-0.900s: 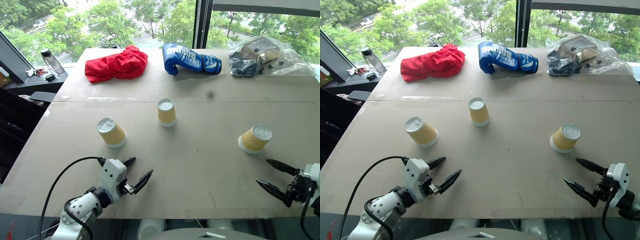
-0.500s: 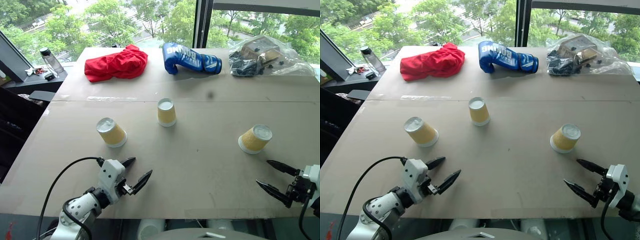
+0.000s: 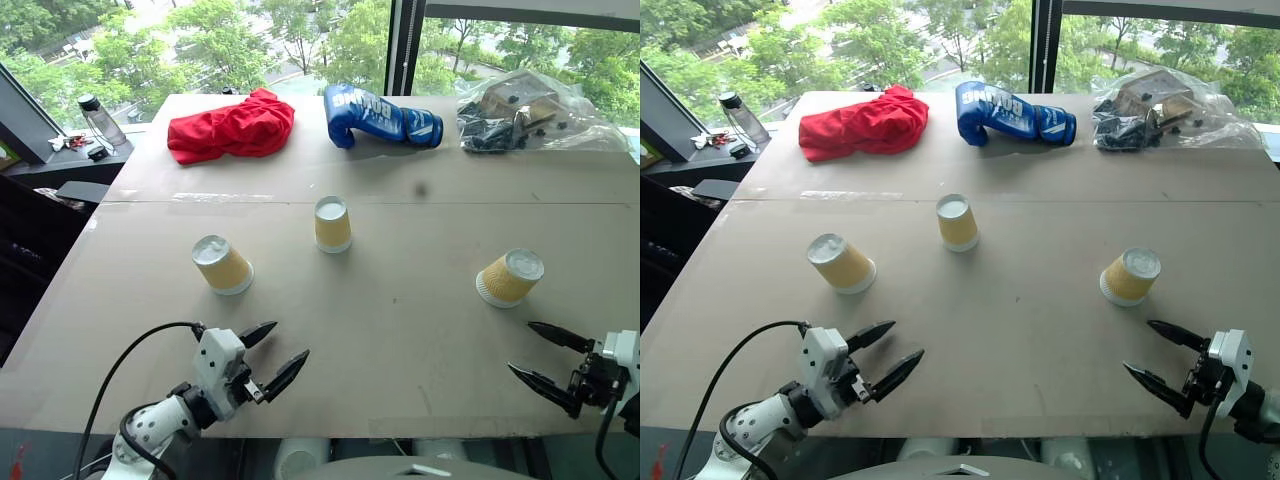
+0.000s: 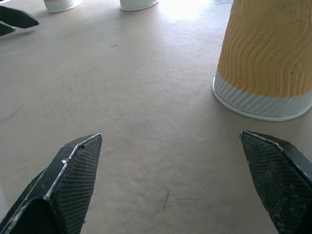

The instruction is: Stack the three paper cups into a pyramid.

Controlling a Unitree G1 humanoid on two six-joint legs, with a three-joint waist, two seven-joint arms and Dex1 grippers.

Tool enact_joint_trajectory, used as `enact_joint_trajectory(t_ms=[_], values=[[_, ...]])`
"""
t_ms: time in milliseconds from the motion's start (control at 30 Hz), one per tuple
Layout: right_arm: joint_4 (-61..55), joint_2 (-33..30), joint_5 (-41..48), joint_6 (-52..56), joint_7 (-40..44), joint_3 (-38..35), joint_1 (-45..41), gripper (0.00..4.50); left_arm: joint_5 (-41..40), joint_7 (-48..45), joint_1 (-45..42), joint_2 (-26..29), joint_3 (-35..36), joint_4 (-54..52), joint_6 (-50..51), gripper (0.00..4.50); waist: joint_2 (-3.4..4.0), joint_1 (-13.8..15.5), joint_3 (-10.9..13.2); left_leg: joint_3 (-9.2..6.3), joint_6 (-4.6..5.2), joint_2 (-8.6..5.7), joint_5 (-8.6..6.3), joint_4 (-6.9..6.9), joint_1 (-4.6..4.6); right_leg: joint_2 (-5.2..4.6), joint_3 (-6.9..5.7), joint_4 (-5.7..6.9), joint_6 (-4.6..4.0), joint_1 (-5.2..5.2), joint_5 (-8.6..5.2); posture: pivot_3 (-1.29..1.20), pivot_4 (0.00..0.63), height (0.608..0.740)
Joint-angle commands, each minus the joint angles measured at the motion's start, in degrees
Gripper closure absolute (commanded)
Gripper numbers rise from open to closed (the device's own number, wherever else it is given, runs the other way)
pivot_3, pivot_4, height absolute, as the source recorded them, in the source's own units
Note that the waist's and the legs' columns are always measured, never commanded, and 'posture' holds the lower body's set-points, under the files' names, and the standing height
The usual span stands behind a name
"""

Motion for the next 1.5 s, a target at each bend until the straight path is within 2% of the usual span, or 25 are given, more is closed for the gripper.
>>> enact_joint_trajectory(t_ms=[33,233,367,467,600,867,1000,1500], values=[[-7.24,1.08,2.58,2.16,1.23,3.25,1.19,0.0,0.2,3.11,1.47,-3.79,2.23,-2.15,-5.72,0.11,-0.01,0.02,0.01,-0.01,0.0,0.0,0.0,0.0,0.0,0.0,0.0,0.0,0.0,0.0,0.0,0.0,0.15,0.74],[-19.2,2.51,4.54,6.5,-1.95,9.3,-0.02,0.0,6.27,17.67,3.63,-14.03,5.32,-7.32,-9.6,0.11,-0.2,0.05,0.12,-0.08,0.0,-0.02,0.0,0.14,-0.16,0.0,-0.06,0.0,0.01,-0.02,0.01,0.0,0.15,0.74],[-25.25,2.94,7.96,11.47,-5.94,11.05,-2.36,0.0,10.2,23.12,3.76,-16.47,6.52,-8.91,-10.23,0.11,-0.33,0.09,0.19,-0.17,0.0,-0.02,0.0,0.21,-0.22,0.07,-0.14,0.0,0.02,-0.03,0.01,0.0,0.15,0.74],[-28.82,2.76,11.05,15.11,-8.5,12.18,-7.05,0.0,13.11,29.17,0.81,-17.57,9.33,-10.29,-9.11,0.11,-0.43,0.13,0.25,-0.24,0.0,-0.05,0.0,0.24,-0.29,0.33,-0.22,0.0,0.05,-0.04,0.03,0.0,0.15,0.74],[-28.98,2.06,11.69,16.68,-8.89,11.75,-9.03,0.0,14.65,33.68,-3.58,-17.31,11.76,-9.12,-6.49,0.11,-0.48,0.27,0.26,-0.36,0.0,-0.05,0.0,0.41,-0.37,0.46,-0.28,0.06,0.23,-0.04,0.13,0.0,0.15,0.74],[-29.11,2.11,11.68,16.89,-8.62,11.43,-8.81,0.0,10.8,29.64,-9.2,-12.1,12.92,-2.75,-3.57,0.11,-0.48,0.01,0.27,-0.29,0.01,-0.02,0.0,0.5,-0.3,0.57,-0.3,0.25,0.26,-0.06,0.13,0.0,0.15,0.74],[-29.11,2.4,11.26,16.37,-8.71,11.46,-8.31,0.0,8.31,28.87,-11.38,-11.67,13.32,-0.79,-2.99,0.11,-0.48,0.04,0.27,-0.29,0.01,0.01,0.0,0.57,-0.29,0.59,-0.35,0.3,0.26,-0.06,0.13,0.0,0.15,0.74],[-29.44,3.8,10.34,15.02,-9.09,12.02,-6.99,0.0,6.85,26.8,-20.4,-9.3,12.56,6.12,-1.25,0.11,-0.48,0.07,0.27,-0.33,0.0,0.01,0.01,0.69,-0.31,0.58,-0.33,0.4,0.27,-0.04,0.14,0.0,0.15,0.74]])
